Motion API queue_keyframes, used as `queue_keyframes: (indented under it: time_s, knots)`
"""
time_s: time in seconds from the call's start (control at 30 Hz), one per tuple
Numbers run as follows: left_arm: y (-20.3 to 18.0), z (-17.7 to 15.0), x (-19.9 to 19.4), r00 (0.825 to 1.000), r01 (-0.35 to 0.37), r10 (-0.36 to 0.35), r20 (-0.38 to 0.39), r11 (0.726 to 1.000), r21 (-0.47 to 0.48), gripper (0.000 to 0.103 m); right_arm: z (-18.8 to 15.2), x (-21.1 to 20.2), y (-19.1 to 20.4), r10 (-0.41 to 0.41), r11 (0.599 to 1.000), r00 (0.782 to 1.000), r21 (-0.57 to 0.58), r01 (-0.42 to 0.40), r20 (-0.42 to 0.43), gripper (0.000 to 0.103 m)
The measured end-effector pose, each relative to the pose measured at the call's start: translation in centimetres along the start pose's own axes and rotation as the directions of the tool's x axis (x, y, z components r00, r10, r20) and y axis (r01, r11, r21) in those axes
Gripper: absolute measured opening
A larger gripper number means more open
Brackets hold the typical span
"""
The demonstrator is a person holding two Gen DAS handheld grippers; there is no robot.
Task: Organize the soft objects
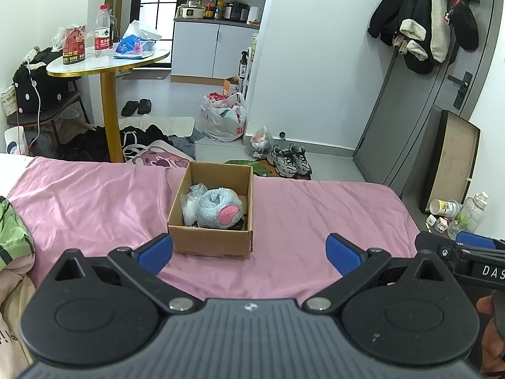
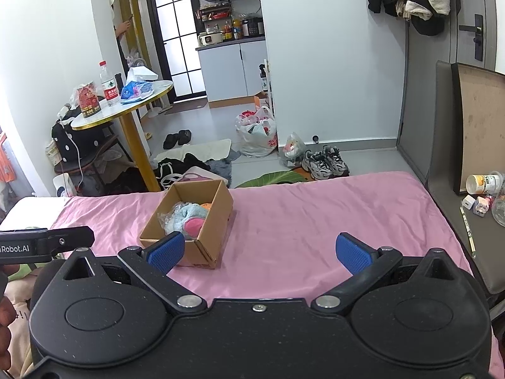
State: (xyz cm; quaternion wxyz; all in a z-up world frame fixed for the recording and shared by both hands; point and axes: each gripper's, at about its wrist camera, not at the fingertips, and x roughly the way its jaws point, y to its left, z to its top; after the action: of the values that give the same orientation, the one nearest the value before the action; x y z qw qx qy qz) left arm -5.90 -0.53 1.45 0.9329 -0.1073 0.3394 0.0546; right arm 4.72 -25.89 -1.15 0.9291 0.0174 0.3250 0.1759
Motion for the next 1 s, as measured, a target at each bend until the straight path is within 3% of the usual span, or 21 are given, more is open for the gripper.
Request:
queue_keyframes:
  time_s: [1.0]
  knots:
    - [-0.32,0.28,-0.14,1.000,0.001,-0.001,0.003,1.000,0.009,0.102,-0.22,0.24,0.10,-0.007,1.000,1.000,-0.004,0.007,0.001,0.103]
